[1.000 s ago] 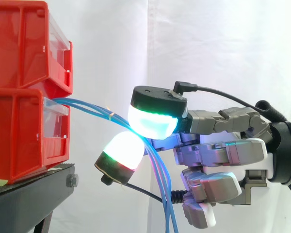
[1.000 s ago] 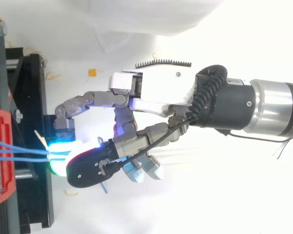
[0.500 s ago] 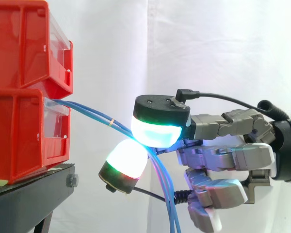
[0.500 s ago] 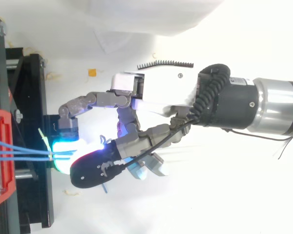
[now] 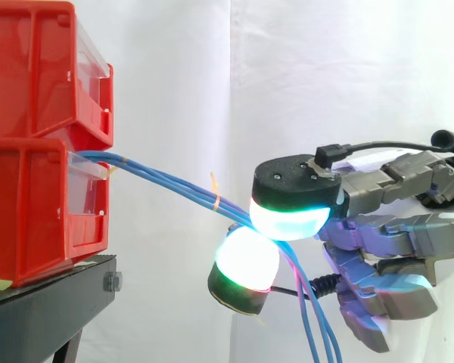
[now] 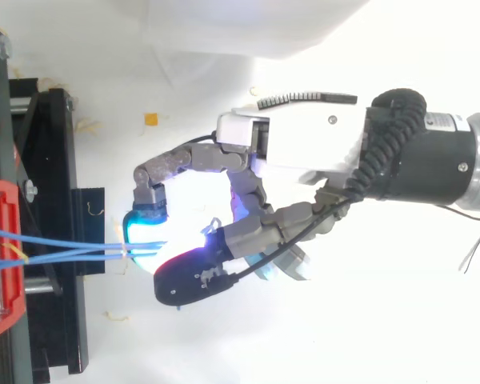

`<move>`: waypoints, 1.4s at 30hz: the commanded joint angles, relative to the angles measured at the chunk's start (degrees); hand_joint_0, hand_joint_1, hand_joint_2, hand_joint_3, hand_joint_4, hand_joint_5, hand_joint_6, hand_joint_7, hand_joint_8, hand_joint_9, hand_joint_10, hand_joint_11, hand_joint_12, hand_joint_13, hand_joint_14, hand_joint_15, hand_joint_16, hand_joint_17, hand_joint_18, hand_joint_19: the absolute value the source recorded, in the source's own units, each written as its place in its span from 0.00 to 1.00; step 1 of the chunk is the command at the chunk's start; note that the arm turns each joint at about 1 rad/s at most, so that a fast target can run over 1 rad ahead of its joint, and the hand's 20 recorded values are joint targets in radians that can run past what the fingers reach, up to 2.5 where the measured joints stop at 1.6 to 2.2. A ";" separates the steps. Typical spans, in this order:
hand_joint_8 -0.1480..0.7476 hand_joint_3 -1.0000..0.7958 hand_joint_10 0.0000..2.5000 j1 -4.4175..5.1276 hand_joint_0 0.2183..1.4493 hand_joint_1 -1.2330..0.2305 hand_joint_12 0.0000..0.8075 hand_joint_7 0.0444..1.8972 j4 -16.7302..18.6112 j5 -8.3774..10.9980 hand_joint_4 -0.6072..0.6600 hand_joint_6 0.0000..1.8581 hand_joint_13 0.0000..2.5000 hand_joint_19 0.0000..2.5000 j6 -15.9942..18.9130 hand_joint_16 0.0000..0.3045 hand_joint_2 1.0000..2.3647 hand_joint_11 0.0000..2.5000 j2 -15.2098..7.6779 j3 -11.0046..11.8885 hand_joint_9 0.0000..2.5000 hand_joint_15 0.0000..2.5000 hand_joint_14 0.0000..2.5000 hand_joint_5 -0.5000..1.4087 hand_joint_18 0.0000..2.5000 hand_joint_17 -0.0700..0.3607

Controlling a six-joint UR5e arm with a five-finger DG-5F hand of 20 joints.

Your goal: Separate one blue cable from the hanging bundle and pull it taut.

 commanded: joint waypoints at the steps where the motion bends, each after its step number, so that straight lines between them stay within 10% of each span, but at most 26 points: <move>1: 0.37 0.52 0.01 0.03 0.39 0.34 0.40 0.67 -0.51 -0.01 0.57 0.27 0.66 0.15 -1.70 0.27 0.00 0.22 0.22 0.00 0.87 0.27 0.01 0.34 0.55 0.59; 42: 0.39 0.43 0.01 0.56 0.37 0.20 0.39 0.69 -8.94 -0.71 0.60 0.27 0.65 0.15 -2.76 0.26 0.01 0.25 0.75 4.39 0.86 0.28 0.01 0.34 0.53 0.58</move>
